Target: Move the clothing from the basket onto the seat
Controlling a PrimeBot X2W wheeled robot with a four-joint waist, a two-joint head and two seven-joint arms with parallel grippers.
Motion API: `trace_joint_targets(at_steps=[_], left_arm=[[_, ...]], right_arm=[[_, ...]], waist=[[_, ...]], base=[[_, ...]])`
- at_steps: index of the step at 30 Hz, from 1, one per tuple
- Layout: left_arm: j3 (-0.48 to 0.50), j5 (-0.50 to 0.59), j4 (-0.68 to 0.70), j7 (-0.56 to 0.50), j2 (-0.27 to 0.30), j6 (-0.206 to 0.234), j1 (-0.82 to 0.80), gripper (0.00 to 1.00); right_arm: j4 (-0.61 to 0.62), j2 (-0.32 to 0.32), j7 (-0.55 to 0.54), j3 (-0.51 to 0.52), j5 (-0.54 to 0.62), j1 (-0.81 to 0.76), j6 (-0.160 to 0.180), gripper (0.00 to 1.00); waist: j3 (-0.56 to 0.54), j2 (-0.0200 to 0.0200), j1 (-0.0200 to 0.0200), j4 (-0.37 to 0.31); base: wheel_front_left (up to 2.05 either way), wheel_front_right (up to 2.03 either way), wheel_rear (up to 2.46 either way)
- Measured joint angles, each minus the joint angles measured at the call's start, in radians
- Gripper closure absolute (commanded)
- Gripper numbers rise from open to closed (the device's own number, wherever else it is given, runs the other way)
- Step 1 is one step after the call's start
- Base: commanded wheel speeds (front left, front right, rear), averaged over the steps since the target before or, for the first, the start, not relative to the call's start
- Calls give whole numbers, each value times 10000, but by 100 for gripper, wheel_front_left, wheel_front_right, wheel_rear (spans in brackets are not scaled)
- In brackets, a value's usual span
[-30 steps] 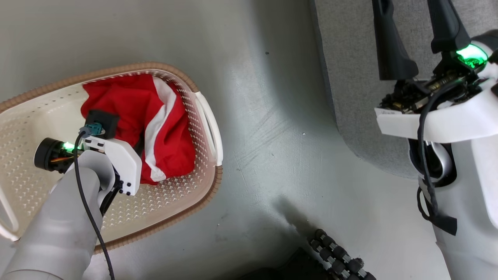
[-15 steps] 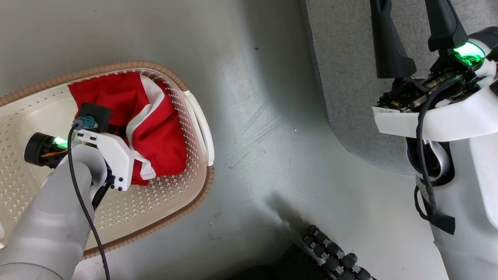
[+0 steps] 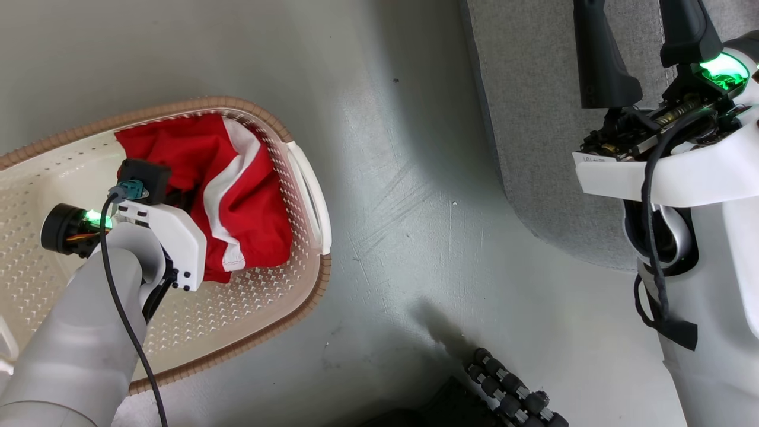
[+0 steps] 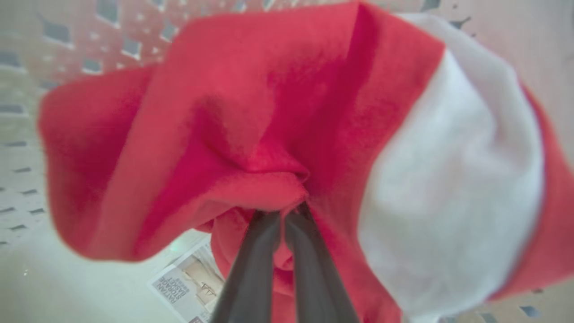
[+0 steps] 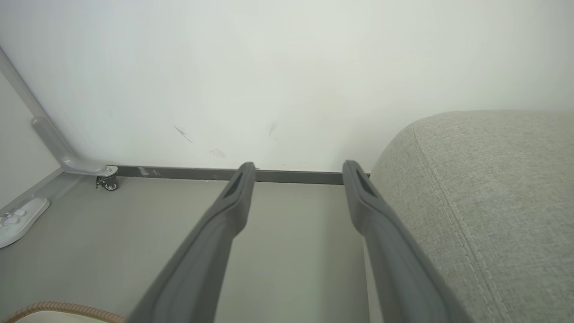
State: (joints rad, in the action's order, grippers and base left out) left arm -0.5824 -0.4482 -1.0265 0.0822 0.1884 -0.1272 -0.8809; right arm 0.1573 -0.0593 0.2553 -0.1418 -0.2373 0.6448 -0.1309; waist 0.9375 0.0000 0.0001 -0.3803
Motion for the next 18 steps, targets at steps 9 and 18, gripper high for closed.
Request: trace_joint_targets(at_steps=[9, 18], left_arm=[[-182, -290, 178, 617, 6, 0, 1, 100], [-493, -621, 428, 1093, 0, 0, 80, 100]], right_arm=[[4, 2, 0, 81, 12, 234, 0, 0], [-82, 2, 0, 270, 13, 236, 0, 0]], waist=[[-266, 0, -1, 148], [-651, 0, -1, 307]], base=[[0, 0, 0], [0, 0, 0]])
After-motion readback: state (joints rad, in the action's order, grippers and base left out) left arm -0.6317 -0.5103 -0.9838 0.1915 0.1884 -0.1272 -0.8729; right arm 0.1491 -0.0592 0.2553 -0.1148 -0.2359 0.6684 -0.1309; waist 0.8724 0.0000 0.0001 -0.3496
